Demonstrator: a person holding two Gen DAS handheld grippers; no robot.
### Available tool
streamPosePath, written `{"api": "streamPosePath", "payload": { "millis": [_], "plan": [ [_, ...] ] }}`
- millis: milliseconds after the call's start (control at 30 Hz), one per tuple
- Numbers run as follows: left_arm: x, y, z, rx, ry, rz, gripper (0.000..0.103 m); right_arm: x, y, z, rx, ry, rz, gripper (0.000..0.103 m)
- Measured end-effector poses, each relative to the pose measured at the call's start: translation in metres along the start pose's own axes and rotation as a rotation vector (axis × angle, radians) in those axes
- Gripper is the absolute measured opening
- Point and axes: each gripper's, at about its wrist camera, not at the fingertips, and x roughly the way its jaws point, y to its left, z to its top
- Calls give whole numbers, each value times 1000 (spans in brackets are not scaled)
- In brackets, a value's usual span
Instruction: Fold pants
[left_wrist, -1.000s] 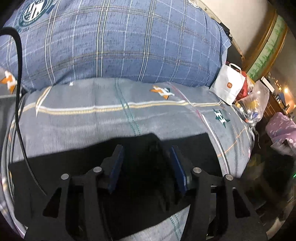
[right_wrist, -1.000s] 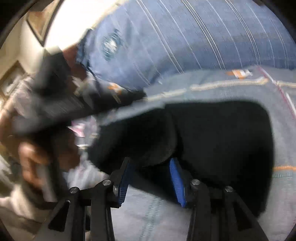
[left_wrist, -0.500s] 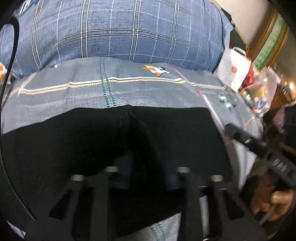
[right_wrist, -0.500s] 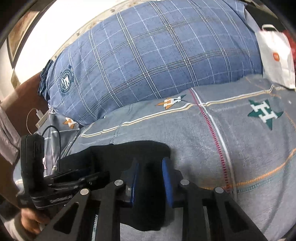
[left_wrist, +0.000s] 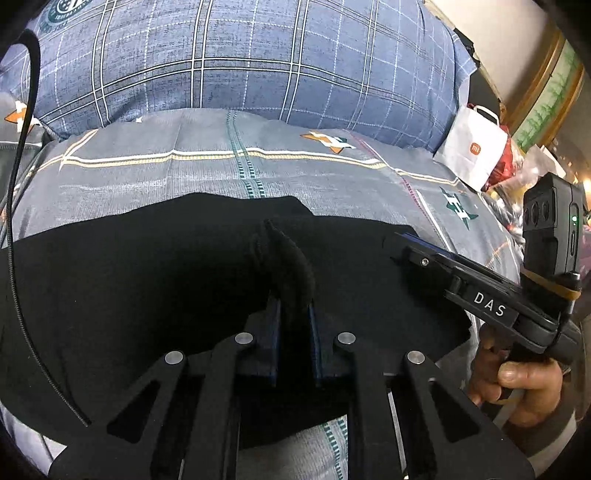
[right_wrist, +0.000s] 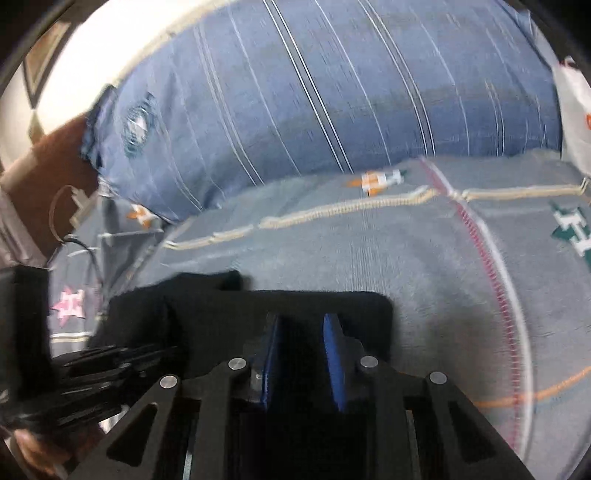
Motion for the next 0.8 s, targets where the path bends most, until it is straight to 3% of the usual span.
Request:
{"api": "streamPosePath", "payload": {
  "millis": [300, 467, 567, 633, 800],
  "plan": [
    [-28, -2, 4, 30, -51, 19, 13, -44, 13, -10, -40, -10, -22, 23],
    [-33, 8, -3, -5, -42, 55, 13, -30, 21, -35, -56, 43, -28, 24],
    [-45, 12, -9, -7, -54, 90, 28, -29, 28, -35, -82, 48, -40, 24],
    [-55, 18, -14, -19, -73, 116, 44, -32, 32, -30, -75, 52, -21, 24],
    [-88, 36, -23, -47, -129, 199, 44, -32, 57, -22, -104, 41, 34, 25]
  ]
}}
